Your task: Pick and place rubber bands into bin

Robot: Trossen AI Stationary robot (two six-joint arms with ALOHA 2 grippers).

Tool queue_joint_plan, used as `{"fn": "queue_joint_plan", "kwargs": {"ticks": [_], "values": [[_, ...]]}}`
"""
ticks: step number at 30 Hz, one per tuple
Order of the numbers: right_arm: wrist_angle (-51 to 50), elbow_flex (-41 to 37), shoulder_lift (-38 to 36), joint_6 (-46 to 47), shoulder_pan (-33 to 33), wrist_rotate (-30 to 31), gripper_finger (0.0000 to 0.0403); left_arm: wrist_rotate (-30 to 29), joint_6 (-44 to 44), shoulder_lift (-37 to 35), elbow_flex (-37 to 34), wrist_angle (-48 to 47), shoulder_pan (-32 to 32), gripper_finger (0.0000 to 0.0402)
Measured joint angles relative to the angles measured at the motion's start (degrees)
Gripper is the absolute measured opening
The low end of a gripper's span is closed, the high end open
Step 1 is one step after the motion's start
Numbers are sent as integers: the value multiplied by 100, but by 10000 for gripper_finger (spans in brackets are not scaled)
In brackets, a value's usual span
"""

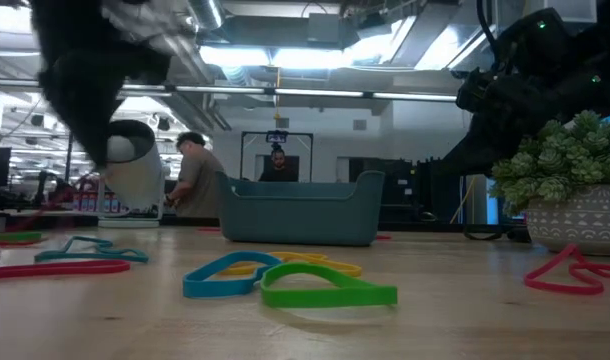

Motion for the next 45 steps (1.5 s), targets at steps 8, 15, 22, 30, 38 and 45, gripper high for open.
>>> {"fn": "queue_joint_plan", "kwargs": {"ticks": [8,15,22,30,38,45], "values": [[27,0,0,1,2,0,84,-1292,1475,-187,1249,-381,271,1],[44,0,0,1,2,1,84,-1685,3489,-166,1854,585,1082,2],[45,0,0,12,2,2,84,-622,5109,245,1862,2311,2006,1],[33,0,0,16,2,2,84,39,5264,1279,1858,2328,2355,2],[35,0,0,18,0,2,84,625,5274,2323,1858,2347,2508,2],[37,0,0,18,2,2,84,997,5276,2636,1857,2514,2569,36]]}}
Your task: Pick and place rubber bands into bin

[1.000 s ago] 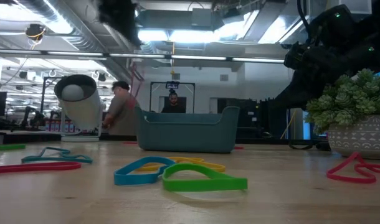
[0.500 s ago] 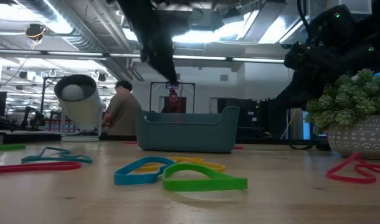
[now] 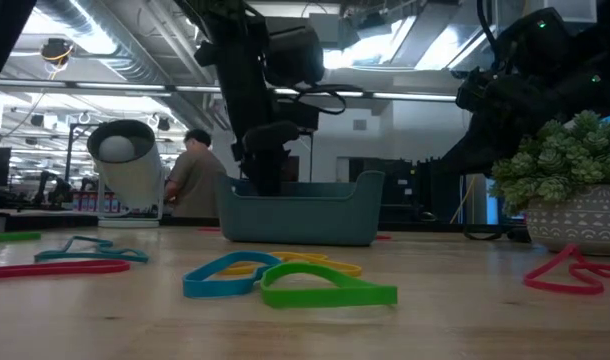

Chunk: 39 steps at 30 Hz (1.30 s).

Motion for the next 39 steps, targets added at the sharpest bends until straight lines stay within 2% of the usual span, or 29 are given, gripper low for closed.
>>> {"fn": "queue_joint_plan", "kwargs": {"ticks": [7,11,16,22,25,28,36,39], "values": [[-2,0,0,-7,0,0,84,22,145,-202,1,-10,-2,107],[-2,0,0,-13,0,0,84,-24,361,-452,-1,-27,-2,132],[-7,0,0,-15,-2,0,84,-186,571,-1023,0,-47,-4,138],[-49,0,0,-15,-2,2,84,-693,510,-1877,-49,-590,-18,129],[-46,0,0,-15,-2,2,84,-811,476,-2439,-530,-613,-26,118],[-48,0,0,7,-2,0,84,-655,271,-3068,-1330,-343,-26,99],[-8,0,0,5,-2,-2,84,-174,-175,-5108,-3668,961,-26,16],[-3,0,0,-6,-1,-2,84,-78,-178,-5867,-4295,1233,-26,5]]}}
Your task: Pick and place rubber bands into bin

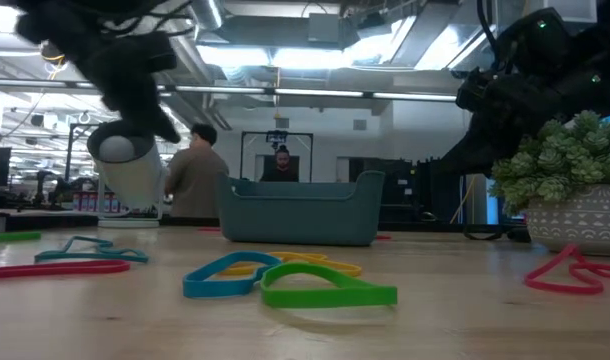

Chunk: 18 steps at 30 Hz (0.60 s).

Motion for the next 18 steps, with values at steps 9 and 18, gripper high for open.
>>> {"fn": "queue_joint_plan", "kwargs": {"ticks": [9,18], "values": [[220,104,0,-98,1,397,84,251,18,-1698,-1263,587,-2,2],[-1521,1817,192,-1077,-540,1541,84,209,325,-2397,-1896,1228,0,3]]}}
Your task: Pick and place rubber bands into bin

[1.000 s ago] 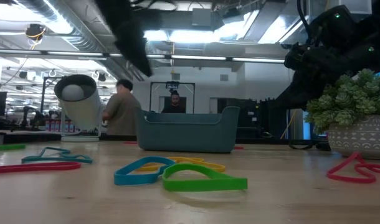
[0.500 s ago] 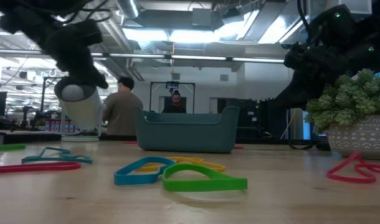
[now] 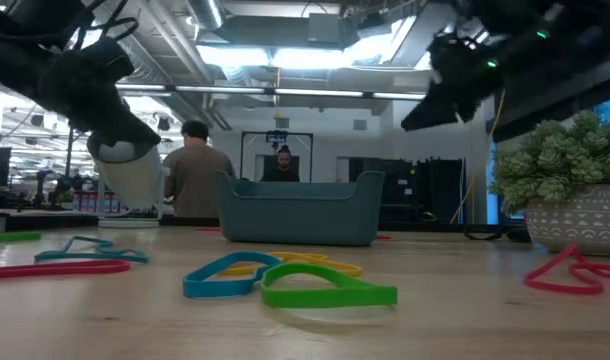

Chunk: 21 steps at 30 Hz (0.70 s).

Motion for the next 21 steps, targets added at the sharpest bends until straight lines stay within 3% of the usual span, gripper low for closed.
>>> {"fn": "queue_joint_plan", "kwargs": {"ticks": [5,10,15,18,21], "values": [[-1903,1447,838,45,-838,19,84,-2,1,-11,-95,124,0,1],[-3071,2394,2119,7,-1566,-984,84,-5,-2,-13,-95,273,-2,2],[-3245,2611,3223,-933,-1881,-1716,84,-10,-46,-13,-95,333,-1,1],[-2998,2562,3634,-1369,-1945,-1947,84,-15,-49,-11,-95,351,0,3],[-2644,2459,3882,-1745,-1994,-2578,84,-7,-50,-8,-95,349,0,1]]}}
